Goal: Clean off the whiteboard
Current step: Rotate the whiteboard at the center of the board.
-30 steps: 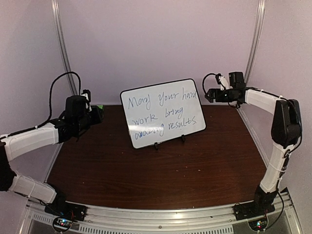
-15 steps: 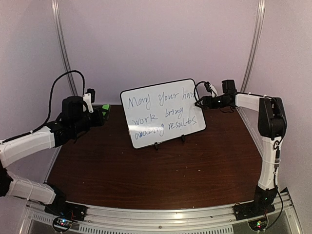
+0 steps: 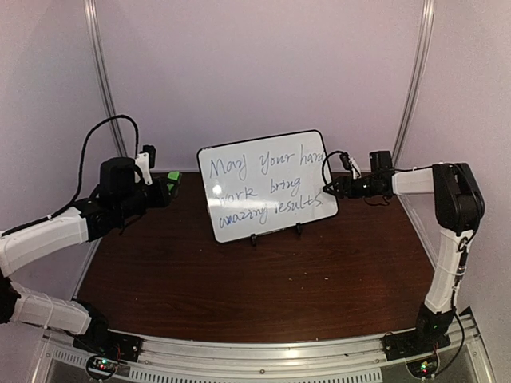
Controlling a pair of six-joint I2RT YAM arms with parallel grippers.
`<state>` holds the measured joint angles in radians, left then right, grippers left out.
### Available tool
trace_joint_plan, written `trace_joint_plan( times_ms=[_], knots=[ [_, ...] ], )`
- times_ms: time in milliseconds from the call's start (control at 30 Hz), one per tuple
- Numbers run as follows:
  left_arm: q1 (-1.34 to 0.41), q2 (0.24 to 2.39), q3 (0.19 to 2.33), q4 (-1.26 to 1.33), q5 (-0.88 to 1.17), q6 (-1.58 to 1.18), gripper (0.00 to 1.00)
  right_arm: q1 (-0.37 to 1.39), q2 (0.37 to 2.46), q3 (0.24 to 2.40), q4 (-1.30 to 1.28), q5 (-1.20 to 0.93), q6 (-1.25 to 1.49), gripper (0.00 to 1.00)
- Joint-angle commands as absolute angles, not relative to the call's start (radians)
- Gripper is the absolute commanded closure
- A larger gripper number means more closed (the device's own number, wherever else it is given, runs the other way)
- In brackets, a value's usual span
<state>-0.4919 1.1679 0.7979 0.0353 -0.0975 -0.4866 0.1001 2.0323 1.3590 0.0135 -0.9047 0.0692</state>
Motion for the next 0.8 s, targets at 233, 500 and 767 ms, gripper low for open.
trace_joint_plan(
  times_ms=[233,500,767],
  knots=[
    [-0.498,1.18,0.845,0.045,-0.091,-0.483,0.77,0.173,1.748,1.088,0.114,-0.777,0.089,0.25],
    [-0.498,1.18,0.853,0.043,-0.087,-0.485,0.77,0.23,1.651,0.977,0.177,-0.645,0.103,0.22],
    [-0.497,1.177,0.841,0.046,-0.095,-0.486,0.77,0.174,1.789,1.22,0.122,-0.594,0.127,0.19]
  ],
)
